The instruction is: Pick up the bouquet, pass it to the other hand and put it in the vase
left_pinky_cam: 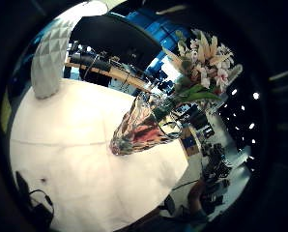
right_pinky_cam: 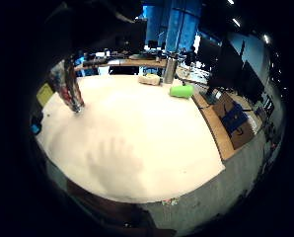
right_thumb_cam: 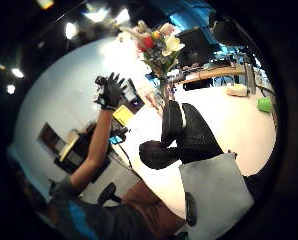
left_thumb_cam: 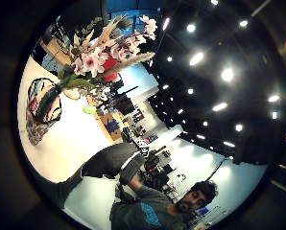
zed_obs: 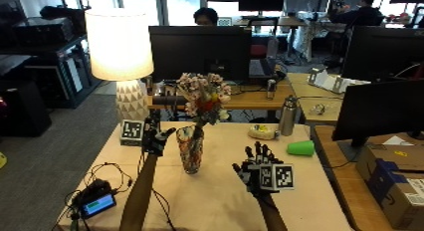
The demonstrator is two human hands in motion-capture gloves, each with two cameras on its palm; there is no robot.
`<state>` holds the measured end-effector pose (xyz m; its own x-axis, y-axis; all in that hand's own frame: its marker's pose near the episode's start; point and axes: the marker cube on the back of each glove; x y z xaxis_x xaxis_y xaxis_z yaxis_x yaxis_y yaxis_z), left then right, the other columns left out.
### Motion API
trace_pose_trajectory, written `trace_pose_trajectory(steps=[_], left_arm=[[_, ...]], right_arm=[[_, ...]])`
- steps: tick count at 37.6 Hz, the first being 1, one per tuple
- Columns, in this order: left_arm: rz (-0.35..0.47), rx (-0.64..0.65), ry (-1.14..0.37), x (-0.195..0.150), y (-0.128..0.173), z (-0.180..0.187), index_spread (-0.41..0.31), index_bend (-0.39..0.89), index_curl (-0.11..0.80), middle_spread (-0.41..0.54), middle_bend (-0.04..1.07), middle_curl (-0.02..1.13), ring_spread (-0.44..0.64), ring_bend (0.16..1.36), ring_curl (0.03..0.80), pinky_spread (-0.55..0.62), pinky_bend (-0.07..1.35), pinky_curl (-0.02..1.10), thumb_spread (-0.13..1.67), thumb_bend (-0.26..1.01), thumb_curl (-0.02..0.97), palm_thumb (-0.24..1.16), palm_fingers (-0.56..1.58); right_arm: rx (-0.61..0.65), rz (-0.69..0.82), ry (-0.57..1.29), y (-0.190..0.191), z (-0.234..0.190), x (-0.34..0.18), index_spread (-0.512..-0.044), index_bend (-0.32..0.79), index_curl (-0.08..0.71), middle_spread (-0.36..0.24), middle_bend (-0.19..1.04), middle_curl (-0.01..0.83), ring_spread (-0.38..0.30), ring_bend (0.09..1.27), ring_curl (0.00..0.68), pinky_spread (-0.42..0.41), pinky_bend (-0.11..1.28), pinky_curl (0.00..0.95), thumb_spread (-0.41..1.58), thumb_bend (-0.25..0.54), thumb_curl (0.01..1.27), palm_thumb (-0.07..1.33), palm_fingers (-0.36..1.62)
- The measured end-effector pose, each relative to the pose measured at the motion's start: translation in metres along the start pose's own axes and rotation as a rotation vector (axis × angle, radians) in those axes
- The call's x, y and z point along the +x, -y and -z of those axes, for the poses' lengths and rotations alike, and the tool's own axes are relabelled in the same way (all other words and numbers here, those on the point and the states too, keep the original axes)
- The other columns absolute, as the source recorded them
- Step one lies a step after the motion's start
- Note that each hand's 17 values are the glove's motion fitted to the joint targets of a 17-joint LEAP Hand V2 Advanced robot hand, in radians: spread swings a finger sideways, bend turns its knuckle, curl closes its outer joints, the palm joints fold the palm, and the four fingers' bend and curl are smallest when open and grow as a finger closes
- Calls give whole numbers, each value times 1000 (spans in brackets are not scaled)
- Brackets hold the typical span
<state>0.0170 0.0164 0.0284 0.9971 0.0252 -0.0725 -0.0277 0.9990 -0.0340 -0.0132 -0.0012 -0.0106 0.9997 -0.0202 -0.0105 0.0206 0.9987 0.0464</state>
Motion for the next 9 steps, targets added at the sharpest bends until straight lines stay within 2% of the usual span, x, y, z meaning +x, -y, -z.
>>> trace_pose_trajectory(steps=[9], left_arm=[[10,-2,6,-4,-2,0,-16,98,148,259,239,329,405,752,271,533,528,322,739,-39,331,175,-40]], right_arm=[[-1,4,-3,0,0,-2,-330,266,440,54,143,242,181,190,285,355,321,361,1154,-19,400,613,489]])
